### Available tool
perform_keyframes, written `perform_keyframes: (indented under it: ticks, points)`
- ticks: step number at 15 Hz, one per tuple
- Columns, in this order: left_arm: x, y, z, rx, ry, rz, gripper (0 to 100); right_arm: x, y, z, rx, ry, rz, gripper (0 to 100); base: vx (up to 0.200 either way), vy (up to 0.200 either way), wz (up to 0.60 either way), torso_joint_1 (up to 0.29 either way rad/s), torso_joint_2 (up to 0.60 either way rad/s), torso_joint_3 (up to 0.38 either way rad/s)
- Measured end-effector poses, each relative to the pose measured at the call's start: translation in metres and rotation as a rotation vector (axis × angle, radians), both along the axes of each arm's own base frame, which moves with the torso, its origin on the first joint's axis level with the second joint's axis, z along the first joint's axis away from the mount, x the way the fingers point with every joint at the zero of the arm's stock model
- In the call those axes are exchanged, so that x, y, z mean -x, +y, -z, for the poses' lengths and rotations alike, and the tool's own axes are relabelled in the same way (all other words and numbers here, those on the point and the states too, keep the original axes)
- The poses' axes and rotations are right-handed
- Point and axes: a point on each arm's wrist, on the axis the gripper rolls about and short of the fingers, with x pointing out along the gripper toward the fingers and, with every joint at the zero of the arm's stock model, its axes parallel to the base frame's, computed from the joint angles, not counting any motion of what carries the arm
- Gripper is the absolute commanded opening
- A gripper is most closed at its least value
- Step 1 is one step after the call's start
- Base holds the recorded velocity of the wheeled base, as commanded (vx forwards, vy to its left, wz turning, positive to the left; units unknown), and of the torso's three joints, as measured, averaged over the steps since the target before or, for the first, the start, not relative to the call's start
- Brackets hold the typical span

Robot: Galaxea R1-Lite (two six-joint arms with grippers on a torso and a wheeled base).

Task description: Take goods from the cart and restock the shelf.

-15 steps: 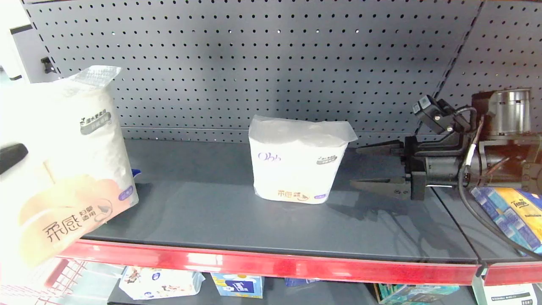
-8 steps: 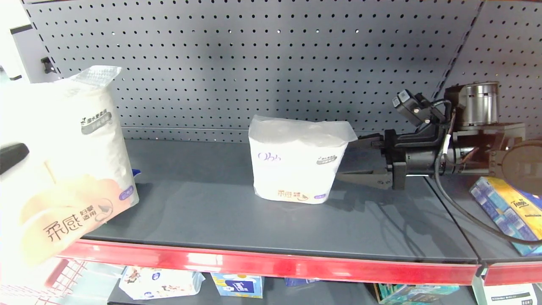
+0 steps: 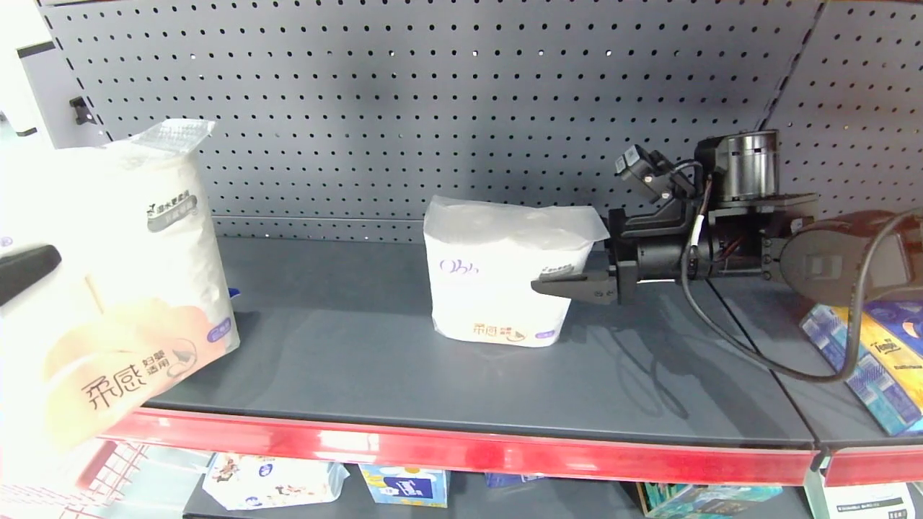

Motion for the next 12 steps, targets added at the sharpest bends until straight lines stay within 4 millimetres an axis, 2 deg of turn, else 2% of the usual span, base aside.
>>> perform_keyframes:
  ticks: [6, 7, 12]
  points:
    - [-0.001, 0.000, 0.001, 0.000, 0.004, 0.000, 0, -0.005, 0.017, 0.005, 0.005, 0.005, -0.029, 100, 0.000, 0.000, 0.00, 0.000, 0.00, 0.000]
    - [-0.001, 0.000, 0.001, 0.001, 0.004, 0.000, 0, -0.006, 0.018, 0.007, 0.010, 0.005, -0.022, 0, 0.000, 0.000, 0.00, 0.000, 0.00, 0.000]
    - [0.000, 0.000, 0.000, 0.000, 0.001, 0.000, 0, -0.004, 0.019, 0.009, 0.017, 0.009, -0.022, 0, 0.000, 0.000, 0.00, 0.000, 0.00, 0.000]
